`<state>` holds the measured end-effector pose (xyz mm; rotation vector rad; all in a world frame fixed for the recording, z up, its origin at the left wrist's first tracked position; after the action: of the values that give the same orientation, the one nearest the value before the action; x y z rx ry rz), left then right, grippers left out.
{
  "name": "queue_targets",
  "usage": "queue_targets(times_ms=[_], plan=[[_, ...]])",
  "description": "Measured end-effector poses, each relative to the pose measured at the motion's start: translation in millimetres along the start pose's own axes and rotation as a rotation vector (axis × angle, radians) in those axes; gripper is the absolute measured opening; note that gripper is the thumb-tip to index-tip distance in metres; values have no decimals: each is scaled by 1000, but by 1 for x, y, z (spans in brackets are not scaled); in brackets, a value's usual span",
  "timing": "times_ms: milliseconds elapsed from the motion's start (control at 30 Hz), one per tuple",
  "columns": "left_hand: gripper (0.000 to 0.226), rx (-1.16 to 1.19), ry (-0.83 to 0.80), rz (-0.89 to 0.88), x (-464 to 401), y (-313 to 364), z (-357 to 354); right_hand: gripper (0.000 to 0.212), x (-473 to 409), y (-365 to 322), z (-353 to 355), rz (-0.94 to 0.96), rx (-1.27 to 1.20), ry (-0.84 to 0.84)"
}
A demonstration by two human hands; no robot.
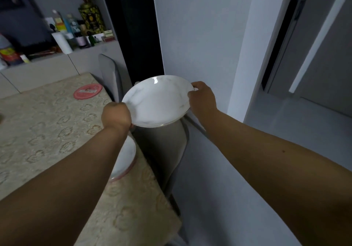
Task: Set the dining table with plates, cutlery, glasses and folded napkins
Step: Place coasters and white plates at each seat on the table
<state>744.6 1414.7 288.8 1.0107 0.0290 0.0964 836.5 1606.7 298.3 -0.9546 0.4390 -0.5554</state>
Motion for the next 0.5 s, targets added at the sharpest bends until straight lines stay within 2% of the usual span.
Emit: queue_targets(times_ms=[67, 167, 267, 333, 500], plan=[[34, 213, 33, 63, -13, 10, -24, 26, -34, 7, 10, 12, -2, -39], [31, 246, 72, 34, -21, 31, -56, 27, -82, 16, 18, 43, 5, -67], [34, 506, 161, 130, -44, 38, -83, 32, -127, 24, 18, 43, 33, -98], [36, 521, 220, 157, -58, 42, -98, 32, -152, 30, 15, 50, 49, -141], [29, 445, 228, 154, -97, 51, -111, 31, -201, 33, -9, 49, -11, -238]])
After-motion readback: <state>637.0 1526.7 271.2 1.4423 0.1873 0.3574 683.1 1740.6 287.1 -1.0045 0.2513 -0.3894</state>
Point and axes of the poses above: each hand's wrist, its own x-axis away from the middle knuckle, its own z-axis out of the back of the hand, y = z × x, the point moved 1 cm from there along -x, towards the middle knuckle, and after that the axes turned 13 degrees about x, right-handed, at the moved point
